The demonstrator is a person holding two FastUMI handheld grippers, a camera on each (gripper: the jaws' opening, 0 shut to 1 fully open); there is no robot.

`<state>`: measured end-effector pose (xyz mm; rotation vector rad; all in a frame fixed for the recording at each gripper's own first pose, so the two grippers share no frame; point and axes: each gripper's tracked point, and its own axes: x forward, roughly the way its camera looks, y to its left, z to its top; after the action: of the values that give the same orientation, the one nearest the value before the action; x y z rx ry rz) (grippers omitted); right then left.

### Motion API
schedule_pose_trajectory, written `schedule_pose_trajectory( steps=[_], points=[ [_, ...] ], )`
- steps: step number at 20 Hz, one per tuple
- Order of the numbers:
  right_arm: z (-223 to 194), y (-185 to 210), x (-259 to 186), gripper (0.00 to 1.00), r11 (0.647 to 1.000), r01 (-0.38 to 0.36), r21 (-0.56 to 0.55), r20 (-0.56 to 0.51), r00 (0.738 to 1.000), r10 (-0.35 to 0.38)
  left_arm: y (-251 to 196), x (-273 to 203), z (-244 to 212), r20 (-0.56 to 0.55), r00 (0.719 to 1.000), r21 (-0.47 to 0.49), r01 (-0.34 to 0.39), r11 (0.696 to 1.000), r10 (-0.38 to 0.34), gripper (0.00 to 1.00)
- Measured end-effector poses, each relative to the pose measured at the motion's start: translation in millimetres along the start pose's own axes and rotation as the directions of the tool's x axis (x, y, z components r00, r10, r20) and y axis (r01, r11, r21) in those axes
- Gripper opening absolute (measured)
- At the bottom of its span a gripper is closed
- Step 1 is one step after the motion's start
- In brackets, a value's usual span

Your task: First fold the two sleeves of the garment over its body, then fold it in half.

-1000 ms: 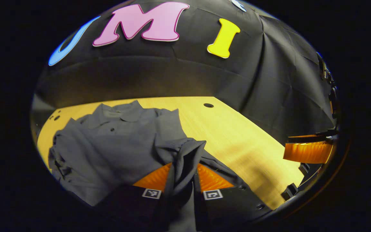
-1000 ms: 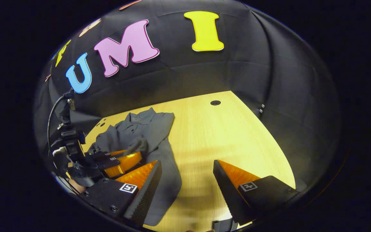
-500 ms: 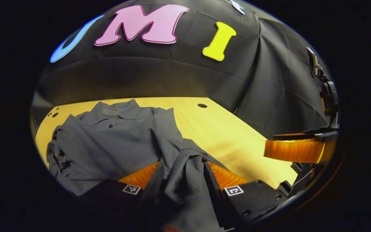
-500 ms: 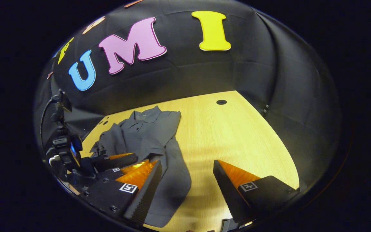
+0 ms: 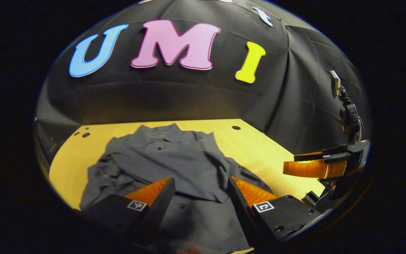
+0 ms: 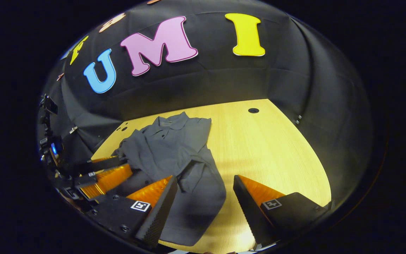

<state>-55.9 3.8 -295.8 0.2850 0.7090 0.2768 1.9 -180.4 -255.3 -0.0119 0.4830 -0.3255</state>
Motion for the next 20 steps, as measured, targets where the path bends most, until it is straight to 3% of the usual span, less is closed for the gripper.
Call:
schedule_pose_trajectory(
  steps=[9,15,20],
  points=[
    [-49,27,-30,0.99,0.999,0.029,-0.024,-0.087,0.996,-0.031,131,-79,-28,-0.059,0.988,-0.01,-0.145,0.989,0.144,0.94],
    [-92,26,-39,0.99,0.996,0.087,-0.022,-0.159,0.983,-0.09,197,-119,-102,-0.206,0.957,-0.005,-0.209,0.978,0.204,0.94],
    [-136,15,-42,0.99,0.99,0.136,-0.043,-0.239,0.961,-0.143,221,-137,-152,-0.299,0.929,0.016,-0.225,0.974,0.219,0.95]
  ],
)
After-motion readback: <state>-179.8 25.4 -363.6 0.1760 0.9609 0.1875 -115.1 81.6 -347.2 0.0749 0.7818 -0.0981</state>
